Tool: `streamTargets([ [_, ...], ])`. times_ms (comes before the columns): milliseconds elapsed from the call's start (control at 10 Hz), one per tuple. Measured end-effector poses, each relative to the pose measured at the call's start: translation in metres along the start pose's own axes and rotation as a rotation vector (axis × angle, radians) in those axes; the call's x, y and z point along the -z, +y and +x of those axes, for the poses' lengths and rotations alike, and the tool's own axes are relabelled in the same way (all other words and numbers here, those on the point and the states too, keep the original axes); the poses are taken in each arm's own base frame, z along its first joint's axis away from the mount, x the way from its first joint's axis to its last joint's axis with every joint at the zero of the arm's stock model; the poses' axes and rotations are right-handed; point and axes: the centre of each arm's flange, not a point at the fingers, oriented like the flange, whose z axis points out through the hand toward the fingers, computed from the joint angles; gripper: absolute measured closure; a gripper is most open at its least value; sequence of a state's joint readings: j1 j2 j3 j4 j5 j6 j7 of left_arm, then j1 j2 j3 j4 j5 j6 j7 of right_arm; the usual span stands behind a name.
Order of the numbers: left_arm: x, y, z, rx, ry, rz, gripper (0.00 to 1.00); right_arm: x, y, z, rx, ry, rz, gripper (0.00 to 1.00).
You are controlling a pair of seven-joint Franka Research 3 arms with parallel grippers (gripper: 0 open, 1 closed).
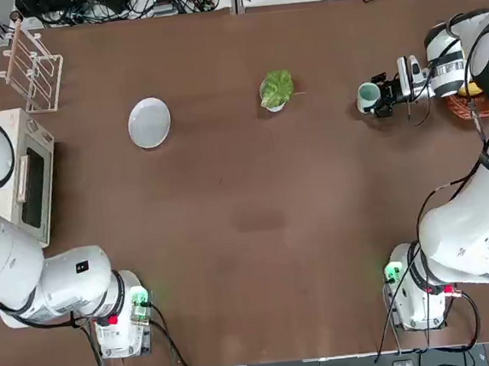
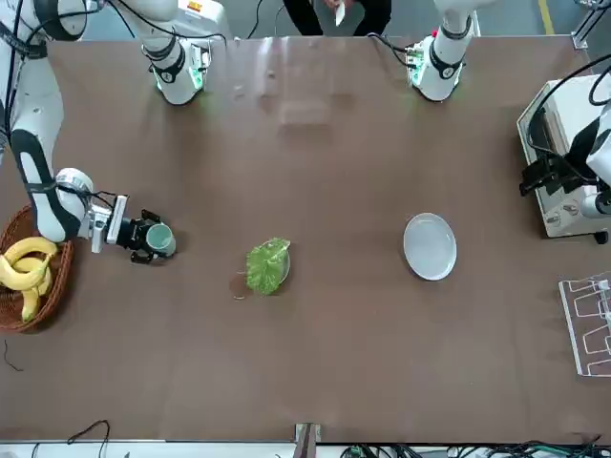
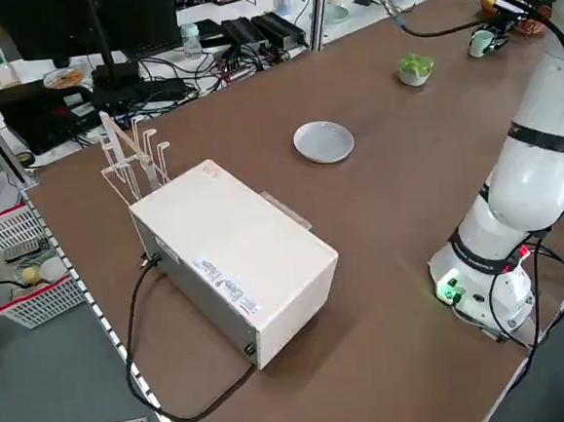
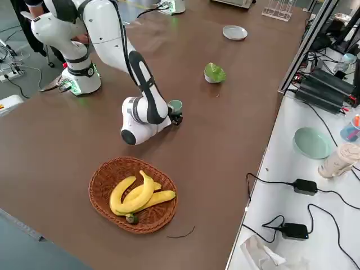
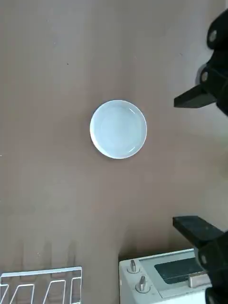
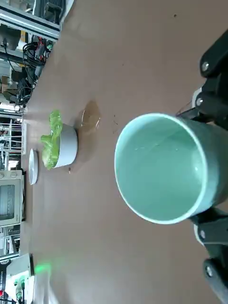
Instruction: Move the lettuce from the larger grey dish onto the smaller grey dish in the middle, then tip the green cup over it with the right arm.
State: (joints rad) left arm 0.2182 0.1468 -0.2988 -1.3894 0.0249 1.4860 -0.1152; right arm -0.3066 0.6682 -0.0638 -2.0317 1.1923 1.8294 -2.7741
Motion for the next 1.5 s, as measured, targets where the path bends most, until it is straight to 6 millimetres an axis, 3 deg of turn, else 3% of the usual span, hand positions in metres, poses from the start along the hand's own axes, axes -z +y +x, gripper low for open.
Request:
streamTargets([
  [200,-0.001,0.001,0.0,-0.002,-0.002,0.0,0.0,0.0,-0.001,-0.002,-0.003,0.0,-0.001,0.03],
  [600,-0.002,0.002,0.001,-0.003,-0.005,0.0,0.0,0.013,-0.004,-0.009,-0.008,-0.008,-0.005,0.0],
  [1000,-0.002,0.001,0.001,-0.003,-0.005,0.0,0.0,0.046,-0.006,-0.018,-0.003,-0.013,-0.023,0.0],
  [1200,-0.003,0.001,0.001,-0.004,-0.006,0.0,0.0,0.075,0.014,-0.003,0.036,-0.032,-0.044,0.0],
  [1500,-0.004,0.001,0.001,-0.004,-0.008,0.0,0.0,0.126,0.05,0.059,0.103,-0.094,-0.089,0.0],
])
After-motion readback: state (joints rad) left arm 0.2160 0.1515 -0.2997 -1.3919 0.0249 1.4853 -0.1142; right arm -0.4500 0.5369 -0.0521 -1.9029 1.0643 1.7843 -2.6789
